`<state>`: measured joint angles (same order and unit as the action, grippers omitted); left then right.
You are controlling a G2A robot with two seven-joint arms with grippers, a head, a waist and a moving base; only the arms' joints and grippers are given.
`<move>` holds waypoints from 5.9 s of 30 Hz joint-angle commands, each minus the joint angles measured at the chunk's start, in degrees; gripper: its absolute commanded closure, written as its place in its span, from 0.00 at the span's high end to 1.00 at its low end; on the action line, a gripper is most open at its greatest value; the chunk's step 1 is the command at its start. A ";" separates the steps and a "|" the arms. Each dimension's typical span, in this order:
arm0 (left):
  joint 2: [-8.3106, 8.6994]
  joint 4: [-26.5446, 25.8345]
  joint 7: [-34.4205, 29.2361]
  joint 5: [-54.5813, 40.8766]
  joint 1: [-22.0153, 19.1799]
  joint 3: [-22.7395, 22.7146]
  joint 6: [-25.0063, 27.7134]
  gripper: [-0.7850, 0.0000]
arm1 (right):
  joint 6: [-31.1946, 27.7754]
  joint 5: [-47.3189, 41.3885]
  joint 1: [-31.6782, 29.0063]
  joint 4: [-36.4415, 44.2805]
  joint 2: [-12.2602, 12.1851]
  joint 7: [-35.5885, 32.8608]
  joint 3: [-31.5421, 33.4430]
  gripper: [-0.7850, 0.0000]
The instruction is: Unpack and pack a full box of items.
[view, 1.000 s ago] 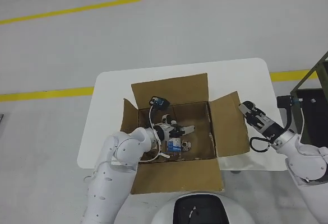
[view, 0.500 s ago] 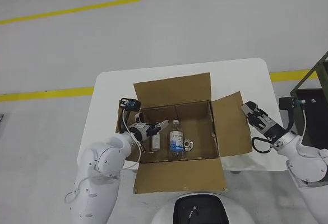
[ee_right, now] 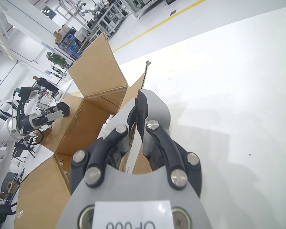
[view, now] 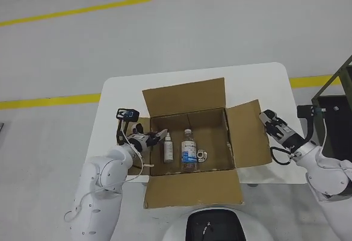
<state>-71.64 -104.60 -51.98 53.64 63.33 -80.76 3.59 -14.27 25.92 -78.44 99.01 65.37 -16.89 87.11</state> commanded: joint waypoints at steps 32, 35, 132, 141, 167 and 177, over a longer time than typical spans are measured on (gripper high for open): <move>-1.86 0.45 -6.55 -12.80 -10.02 15.24 -3.34 1.00 | -5.17 18.02 -3.27 4.94 0.16 18.15 0.95 1.00; -1.86 0.45 -6.55 -12.80 -10.02 15.24 -3.34 1.00 | -5.22 19.67 -3.92 6.24 0.21 20.78 1.58 1.00; -14.91 39.78 -22.61 14.87 -28.42 39.94 -26.95 0.64 | -10.81 18.47 -5.77 7.12 1.22 15.86 2.84 0.34; -15.28 39.26 -23.19 16.14 -28.04 38.45 -26.45 1.00 | -10.32 18.77 -5.57 7.27 1.28 15.65 2.55 0.36; -16.62 40.21 -23.25 20.16 -26.82 35.51 -25.27 0.72 | -10.28 19.44 -5.60 6.64 1.32 15.68 2.65 0.34; -17.65 42.64 -22.48 20.10 -27.57 35.00 -24.60 0.26 | -10.33 19.14 -5.19 6.10 1.38 15.65 2.41 0.35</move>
<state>-89.20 -62.07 -74.49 73.69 35.81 -45.75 -21.02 -24.61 45.05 -83.69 105.15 66.74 -1.23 89.52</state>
